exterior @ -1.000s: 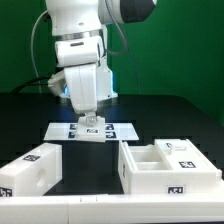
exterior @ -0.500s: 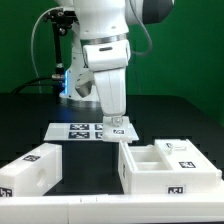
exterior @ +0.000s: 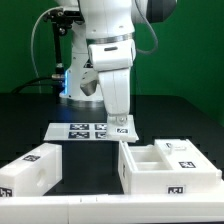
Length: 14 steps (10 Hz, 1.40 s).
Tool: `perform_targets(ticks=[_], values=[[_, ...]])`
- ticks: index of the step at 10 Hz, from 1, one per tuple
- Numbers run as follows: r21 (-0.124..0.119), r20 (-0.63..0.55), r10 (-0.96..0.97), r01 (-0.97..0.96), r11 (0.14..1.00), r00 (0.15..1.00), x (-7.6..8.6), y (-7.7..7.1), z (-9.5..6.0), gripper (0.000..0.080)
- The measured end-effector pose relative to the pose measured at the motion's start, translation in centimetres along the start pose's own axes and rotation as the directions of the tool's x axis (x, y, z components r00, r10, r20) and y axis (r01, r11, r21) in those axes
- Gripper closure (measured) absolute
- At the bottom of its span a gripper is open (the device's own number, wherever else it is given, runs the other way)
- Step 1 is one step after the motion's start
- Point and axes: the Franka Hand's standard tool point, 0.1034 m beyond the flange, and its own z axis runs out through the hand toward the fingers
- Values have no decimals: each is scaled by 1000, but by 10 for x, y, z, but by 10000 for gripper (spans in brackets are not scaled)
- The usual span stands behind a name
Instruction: Assemble cabinet
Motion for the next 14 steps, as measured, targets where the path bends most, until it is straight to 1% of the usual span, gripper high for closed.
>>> perform_targets(ticks=[2,3,4,5,7,8,9,10,12,14], values=[[4,-9,-25,25,1000,1000,9,8,-6,734],[-38,-7,-94,94,995,996,10,21,-15,734],[-94,8,-153,153,984,988,6,28,-19,734],[-78,5,-114,114,990,993,5,23,-15,734],[-77,9,-110,110,991,994,3,23,-15,734],[-77,8,-109,109,991,994,5,23,-15,734],[-76,7,-124,125,989,992,11,22,-14,734],[-70,6,-134,134,989,991,14,21,-10,734],[-53,-3,-105,105,993,994,15,19,-1,734],[-47,-7,-82,81,996,997,15,20,2,734]])
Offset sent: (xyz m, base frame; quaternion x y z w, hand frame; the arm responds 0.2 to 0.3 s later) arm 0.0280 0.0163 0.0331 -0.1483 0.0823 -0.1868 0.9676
